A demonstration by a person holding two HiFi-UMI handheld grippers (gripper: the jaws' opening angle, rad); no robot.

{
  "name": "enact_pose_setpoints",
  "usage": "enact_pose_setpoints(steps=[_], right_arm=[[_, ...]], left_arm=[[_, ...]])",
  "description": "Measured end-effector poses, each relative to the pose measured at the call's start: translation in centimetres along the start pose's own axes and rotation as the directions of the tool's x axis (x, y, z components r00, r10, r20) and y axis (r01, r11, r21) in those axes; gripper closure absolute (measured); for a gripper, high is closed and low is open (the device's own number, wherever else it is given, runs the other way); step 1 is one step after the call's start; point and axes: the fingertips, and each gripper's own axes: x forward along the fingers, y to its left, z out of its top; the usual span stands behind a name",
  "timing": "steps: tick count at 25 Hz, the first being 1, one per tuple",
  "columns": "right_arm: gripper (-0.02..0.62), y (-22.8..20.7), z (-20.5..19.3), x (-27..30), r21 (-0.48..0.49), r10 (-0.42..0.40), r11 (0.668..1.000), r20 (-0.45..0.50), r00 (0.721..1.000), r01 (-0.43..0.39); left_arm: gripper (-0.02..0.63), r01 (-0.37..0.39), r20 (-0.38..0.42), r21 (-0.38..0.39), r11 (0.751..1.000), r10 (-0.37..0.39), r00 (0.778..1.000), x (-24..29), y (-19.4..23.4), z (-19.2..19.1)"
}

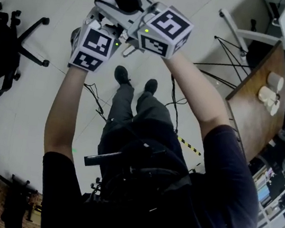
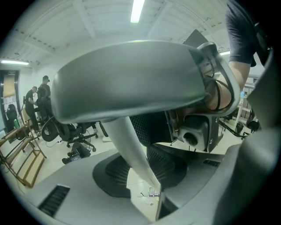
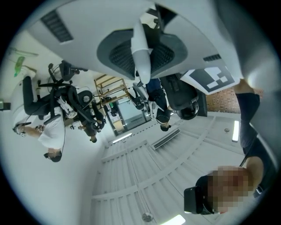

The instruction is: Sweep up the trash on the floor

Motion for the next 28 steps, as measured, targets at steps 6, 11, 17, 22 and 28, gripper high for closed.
enact_pose_setpoints(steps=[6, 11, 17, 22, 28], right_arm=[[0.497, -0.4, 1.0, -1.0, -0.018, -0.073, 0.997, 0.03, 0.997, 0.073], [0.499, -0.4, 1.9, -1.7, -0.035, -0.111, 0.993, 0.049, 0.993, 0.113], [0.5, -0.5, 2.2, -2.6, -0.043, -0.115, 0.992, 0.031, 0.993, 0.117], [0.5, 0.3, 2.8, -4.0, -0.029, -0.121, 0.992, 0.013, 0.993, 0.121], [0.5, 2.5, 4.7, -6.6, -0.025, -0.117, 0.993, 0.016, 0.993, 0.118]], left_arm=[[0.503, 0.049, -0.008, 0.046, 0.998, -0.048, 0.999, 0.2, -0.5, 1.1], [0.505, 0.086, -0.016, 0.081, 0.993, -0.085, 0.996, 0.1, -0.9, 1.9], [0.511, 0.128, -0.031, 0.063, 0.99, -0.126, 0.992, 0.3, -1.5, 2.4], [0.52, 0.206, -0.046, 0.0, 0.979, -0.206, 0.978, -0.1, -3.1, 3.5], [0.52, 0.292, -0.048, -0.034, 0.956, -0.294, 0.955, -2.0, -5.3, 5.7]])
